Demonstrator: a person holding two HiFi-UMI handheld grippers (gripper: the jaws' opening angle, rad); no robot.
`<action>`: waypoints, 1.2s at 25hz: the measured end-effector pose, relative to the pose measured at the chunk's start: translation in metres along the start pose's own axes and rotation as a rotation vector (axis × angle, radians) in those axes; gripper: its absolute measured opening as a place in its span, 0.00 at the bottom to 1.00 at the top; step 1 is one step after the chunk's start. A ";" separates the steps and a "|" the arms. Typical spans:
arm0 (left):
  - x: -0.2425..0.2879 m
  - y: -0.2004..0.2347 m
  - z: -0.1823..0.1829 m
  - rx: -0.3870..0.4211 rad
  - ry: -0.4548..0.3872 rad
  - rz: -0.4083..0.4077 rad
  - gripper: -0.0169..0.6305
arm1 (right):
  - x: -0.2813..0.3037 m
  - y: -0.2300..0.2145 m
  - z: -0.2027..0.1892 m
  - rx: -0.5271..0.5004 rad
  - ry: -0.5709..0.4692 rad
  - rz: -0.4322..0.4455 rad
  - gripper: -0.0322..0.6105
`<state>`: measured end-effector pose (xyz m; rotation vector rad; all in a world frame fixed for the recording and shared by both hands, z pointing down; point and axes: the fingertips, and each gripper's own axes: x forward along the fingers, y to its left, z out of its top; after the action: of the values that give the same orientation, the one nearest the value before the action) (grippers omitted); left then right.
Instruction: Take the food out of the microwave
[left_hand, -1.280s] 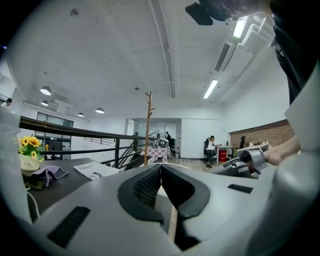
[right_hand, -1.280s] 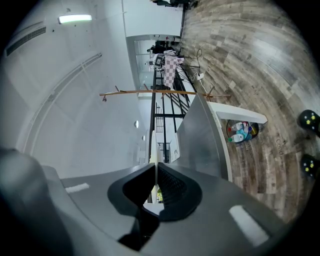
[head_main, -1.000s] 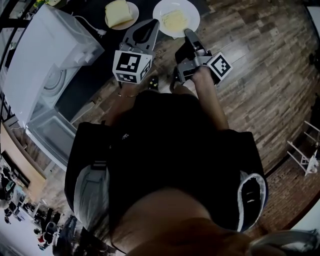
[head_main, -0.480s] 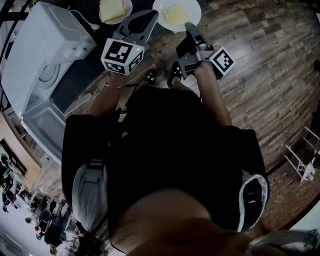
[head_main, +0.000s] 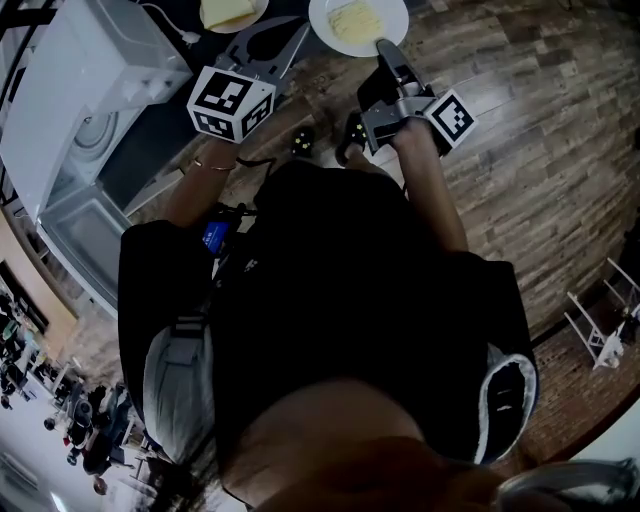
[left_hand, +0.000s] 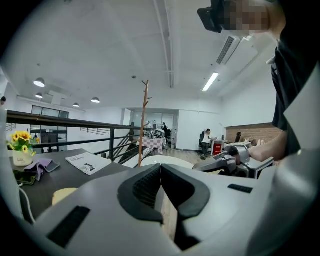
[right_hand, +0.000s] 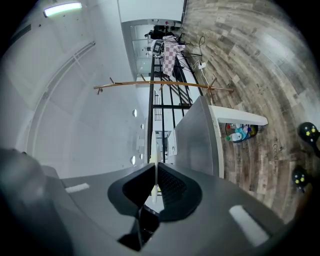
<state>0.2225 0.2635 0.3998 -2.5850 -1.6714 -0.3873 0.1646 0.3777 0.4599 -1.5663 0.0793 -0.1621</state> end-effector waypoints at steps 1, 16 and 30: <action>-0.001 -0.001 -0.001 -0.004 0.006 -0.002 0.04 | -0.001 -0.001 -0.001 0.002 0.002 -0.001 0.07; -0.010 0.006 0.003 -0.032 0.014 0.040 0.04 | 0.021 -0.001 -0.006 0.033 0.075 0.008 0.07; 0.000 0.019 0.022 -0.094 -0.064 0.153 0.04 | 0.056 0.005 0.016 -0.019 0.245 0.025 0.07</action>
<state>0.2434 0.2591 0.3804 -2.7985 -1.4947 -0.3889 0.2228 0.3845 0.4577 -1.5582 0.2927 -0.3338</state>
